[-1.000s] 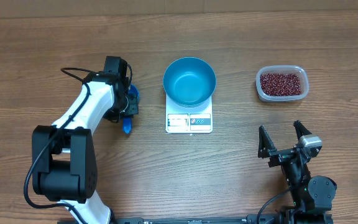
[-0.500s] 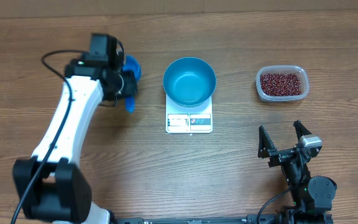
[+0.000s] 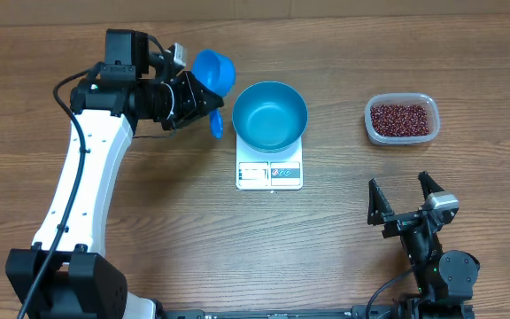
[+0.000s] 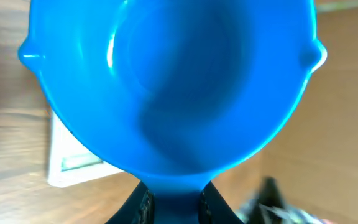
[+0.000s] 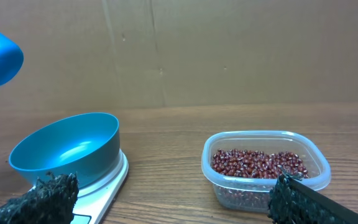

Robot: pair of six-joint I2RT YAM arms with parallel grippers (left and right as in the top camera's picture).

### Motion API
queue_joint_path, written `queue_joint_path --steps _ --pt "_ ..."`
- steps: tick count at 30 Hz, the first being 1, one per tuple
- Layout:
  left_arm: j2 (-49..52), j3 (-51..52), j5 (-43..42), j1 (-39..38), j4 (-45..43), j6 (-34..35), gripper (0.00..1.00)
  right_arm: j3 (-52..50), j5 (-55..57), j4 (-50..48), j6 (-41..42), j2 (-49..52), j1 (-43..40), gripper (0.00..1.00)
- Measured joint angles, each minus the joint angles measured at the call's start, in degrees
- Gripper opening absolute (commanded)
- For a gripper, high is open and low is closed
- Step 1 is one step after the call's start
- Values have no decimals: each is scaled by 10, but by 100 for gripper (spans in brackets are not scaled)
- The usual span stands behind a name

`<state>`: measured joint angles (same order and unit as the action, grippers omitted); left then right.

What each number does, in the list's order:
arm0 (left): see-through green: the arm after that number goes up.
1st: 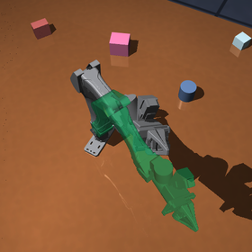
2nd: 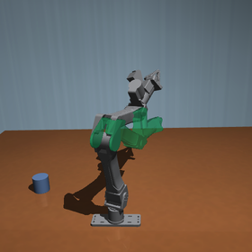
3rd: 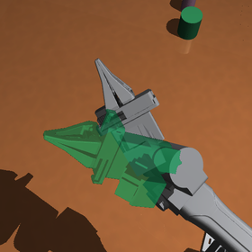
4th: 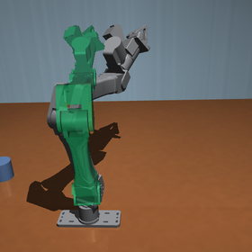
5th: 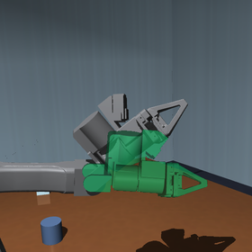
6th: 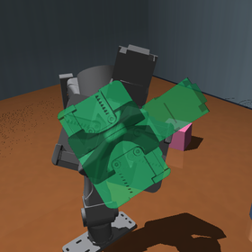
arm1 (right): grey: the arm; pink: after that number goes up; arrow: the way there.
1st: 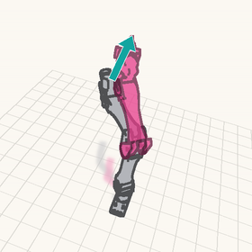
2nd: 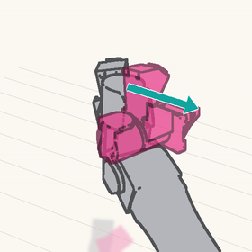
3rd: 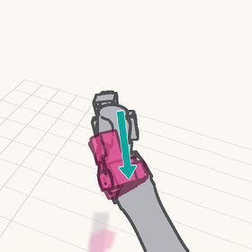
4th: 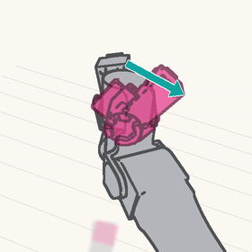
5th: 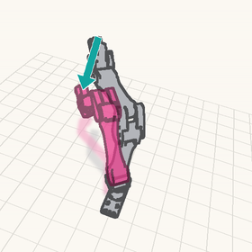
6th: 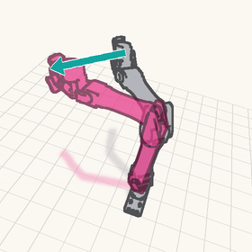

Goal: Scoop item into bowl and weigh 150g on scale
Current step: 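Carry the scoop with the left gripper over the teal bowl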

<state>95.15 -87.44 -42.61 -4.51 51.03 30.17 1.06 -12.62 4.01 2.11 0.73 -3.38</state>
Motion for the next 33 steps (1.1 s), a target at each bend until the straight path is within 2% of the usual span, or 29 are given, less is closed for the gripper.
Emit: queue_joint_path --steps 6,12,18,21,23,26,33 --pt "0 0 -95 0 0 31 11 0 0 -9 0 0 0 100" --pt "0 0 -141 0 0 64 11 0 -29 -7 3 0 0 100" --pt "0 0 -181 -3 -5 89 9 0 -82 -30 71 0 0 100" --pt "0 0 -188 -15 -26 102 8 23 -100 8 114 4 0 100" --pt "0 0 -193 -27 -50 119 8 67 -105 44 130 17 0 100" --pt "0 0 -193 -44 -96 152 9 195 -110 148 147 65 0 100" --pt "0 0 -168 -95 -166 256 11 550 -110 439 125 273 0 100"
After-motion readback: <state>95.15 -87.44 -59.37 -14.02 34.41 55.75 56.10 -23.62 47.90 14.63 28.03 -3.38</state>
